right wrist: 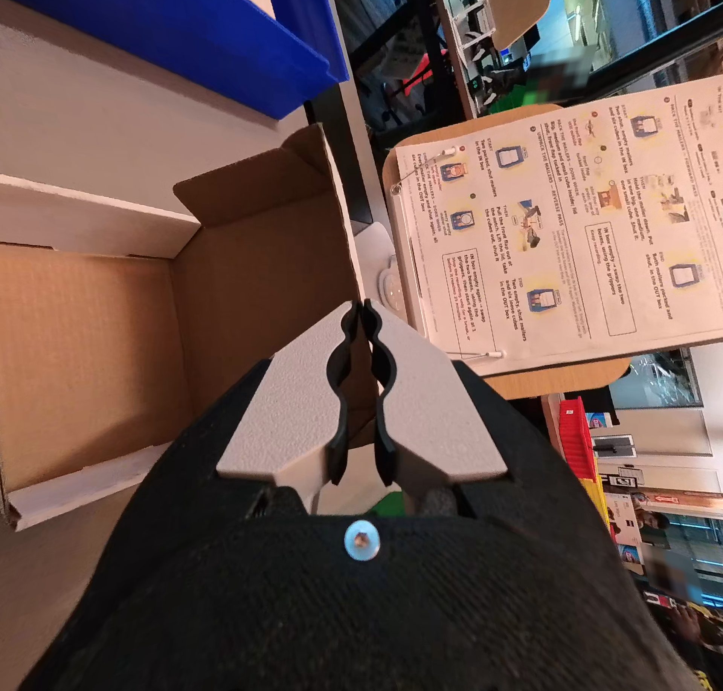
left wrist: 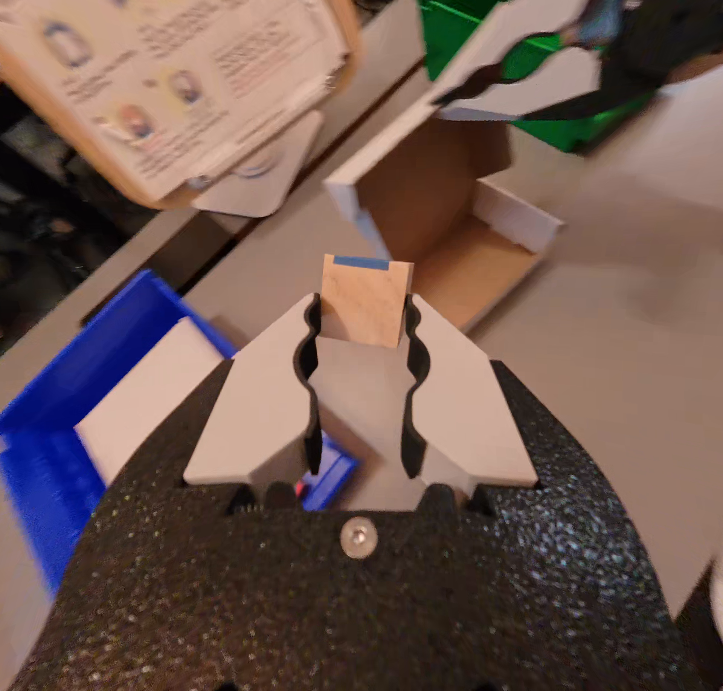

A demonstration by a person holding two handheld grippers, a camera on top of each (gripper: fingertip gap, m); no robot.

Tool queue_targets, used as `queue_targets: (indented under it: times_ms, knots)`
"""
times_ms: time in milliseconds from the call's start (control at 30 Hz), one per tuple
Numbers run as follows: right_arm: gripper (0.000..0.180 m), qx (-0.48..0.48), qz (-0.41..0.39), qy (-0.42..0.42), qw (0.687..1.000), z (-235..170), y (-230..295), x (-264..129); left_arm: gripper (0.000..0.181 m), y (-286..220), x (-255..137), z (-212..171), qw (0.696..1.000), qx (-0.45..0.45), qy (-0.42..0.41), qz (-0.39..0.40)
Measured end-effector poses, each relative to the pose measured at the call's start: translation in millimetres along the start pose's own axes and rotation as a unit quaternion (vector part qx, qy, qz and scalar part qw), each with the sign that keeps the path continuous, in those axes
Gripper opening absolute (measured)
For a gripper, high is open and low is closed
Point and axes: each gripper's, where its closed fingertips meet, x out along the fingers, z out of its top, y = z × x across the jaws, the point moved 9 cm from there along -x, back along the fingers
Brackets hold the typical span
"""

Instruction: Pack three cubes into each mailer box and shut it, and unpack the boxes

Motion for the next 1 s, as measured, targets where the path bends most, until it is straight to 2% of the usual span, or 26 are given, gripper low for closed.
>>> queue_targets:
  times_ms: [33, 133, 267, 400, 433, 533, 633, 733, 867, 1000]
  knots:
    - [0.002, 0.001, 0.000, 0.000, 1.000, 1, 0, 0, 0.041, -15, 10, 2, 1.000, 0.007, 0.008, -0.019]
    - [0.002, 0.006, 0.001, 0.002, 1.000, 2, 1, 1, 0.041, -50, 55, -1, 0.998, 0.021, 0.051, -0.043]
    - [0.002, 0.015, 0.002, -0.001, 1.000, 4, 1, 0, 0.041, -76, 113, -12, 0.994, 0.019, 0.098, -0.036]
    - [0.002, 0.012, 0.003, 0.004, 1.000, 5, 2, -1, 0.044, -86, 137, -18, 0.995, 0.005, 0.097, -0.003]
    - [0.001, 0.011, 0.003, 0.004, 1.000, 5, 2, -2, 0.050, -87, 136, -18, 0.996, 0.003, 0.090, 0.002]
    - [0.001, 0.009, 0.003, 0.002, 1.000, 6, 2, -2, 0.052, -84, 120, -20, 0.997, 0.004, 0.079, 0.002]
    - [0.002, 0.007, 0.003, 0.001, 1.000, 7, 3, -2, 0.042, -72, 82, -25, 0.999, 0.001, 0.054, -0.007]
    - [0.002, 0.004, 0.000, -0.001, 1.000, 8, 4, -3, 0.040, -36, 37, -38, 0.997, -0.056, 0.031, 0.035]
    - [0.002, 0.007, -0.001, -0.001, 1.000, 8, 5, -2, 0.054, 32, 6, -86, 0.969, -0.156, 0.130, 0.139]
    - [0.002, 0.007, 0.000, -0.002, 1.000, 10, 6, -2, 0.056, 78, 7, -123, 0.932, -0.266, 0.184, 0.165]
